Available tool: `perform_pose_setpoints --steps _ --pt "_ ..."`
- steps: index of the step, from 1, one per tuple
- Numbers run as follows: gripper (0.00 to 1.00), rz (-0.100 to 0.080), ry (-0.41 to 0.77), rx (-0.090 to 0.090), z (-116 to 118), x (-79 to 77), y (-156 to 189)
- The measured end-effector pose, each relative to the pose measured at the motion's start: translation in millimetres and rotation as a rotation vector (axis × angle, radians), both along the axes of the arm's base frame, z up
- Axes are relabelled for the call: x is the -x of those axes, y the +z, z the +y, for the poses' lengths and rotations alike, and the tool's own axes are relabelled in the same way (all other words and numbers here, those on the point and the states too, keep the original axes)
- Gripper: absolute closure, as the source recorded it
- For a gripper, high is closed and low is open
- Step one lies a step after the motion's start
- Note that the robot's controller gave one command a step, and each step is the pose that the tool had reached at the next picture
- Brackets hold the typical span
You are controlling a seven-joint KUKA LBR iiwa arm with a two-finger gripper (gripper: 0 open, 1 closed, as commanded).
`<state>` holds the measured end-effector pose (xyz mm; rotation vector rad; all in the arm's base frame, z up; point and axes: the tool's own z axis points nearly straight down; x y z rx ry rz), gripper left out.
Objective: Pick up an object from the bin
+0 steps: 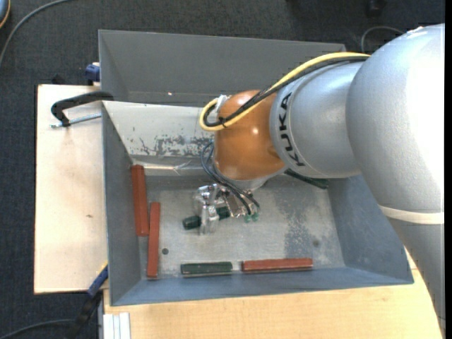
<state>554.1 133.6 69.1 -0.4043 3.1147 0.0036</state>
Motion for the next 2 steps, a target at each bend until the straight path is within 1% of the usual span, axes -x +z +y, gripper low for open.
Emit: perform_pose_setpoints --steps 1,2 --pt "1.00 -0.005 -0.001 -0.001 1 -1.2 9" --pt "1.00 -0.005 -0.002 -0.001 2 -2.7 53"
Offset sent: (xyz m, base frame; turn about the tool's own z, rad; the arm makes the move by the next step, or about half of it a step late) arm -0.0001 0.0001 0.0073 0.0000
